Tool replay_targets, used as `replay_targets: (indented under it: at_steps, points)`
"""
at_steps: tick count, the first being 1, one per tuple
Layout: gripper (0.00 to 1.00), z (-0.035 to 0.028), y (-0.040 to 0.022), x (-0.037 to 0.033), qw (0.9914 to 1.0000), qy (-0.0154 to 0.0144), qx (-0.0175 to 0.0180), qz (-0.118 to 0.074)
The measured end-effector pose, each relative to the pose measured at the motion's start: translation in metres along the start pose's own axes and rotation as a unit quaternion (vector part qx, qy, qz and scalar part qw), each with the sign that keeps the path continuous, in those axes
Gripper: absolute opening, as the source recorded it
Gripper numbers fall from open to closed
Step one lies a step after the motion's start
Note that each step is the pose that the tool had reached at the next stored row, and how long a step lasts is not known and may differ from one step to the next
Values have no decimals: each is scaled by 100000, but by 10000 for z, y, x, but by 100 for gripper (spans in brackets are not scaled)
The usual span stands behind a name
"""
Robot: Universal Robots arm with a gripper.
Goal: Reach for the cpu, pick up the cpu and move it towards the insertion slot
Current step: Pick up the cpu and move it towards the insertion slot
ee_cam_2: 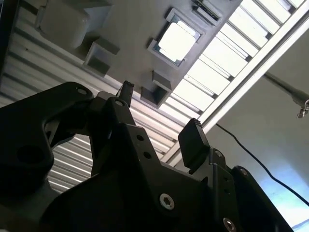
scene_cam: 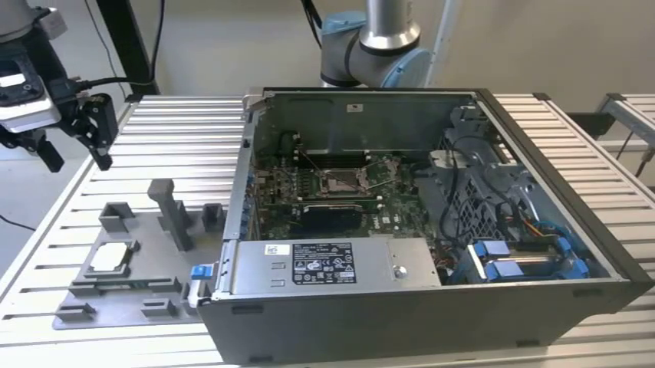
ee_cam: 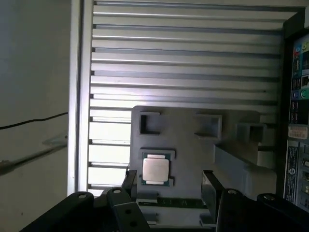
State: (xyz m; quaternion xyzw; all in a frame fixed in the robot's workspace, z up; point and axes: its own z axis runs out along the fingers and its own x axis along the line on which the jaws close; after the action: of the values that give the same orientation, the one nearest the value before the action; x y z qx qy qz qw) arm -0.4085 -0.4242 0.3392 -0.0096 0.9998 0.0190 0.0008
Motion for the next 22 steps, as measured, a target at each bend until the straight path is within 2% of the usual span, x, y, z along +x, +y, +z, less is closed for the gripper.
replay_targets:
  at_steps: [22]
  points:
    - [100,306,-25,49,100000,2,1,-1]
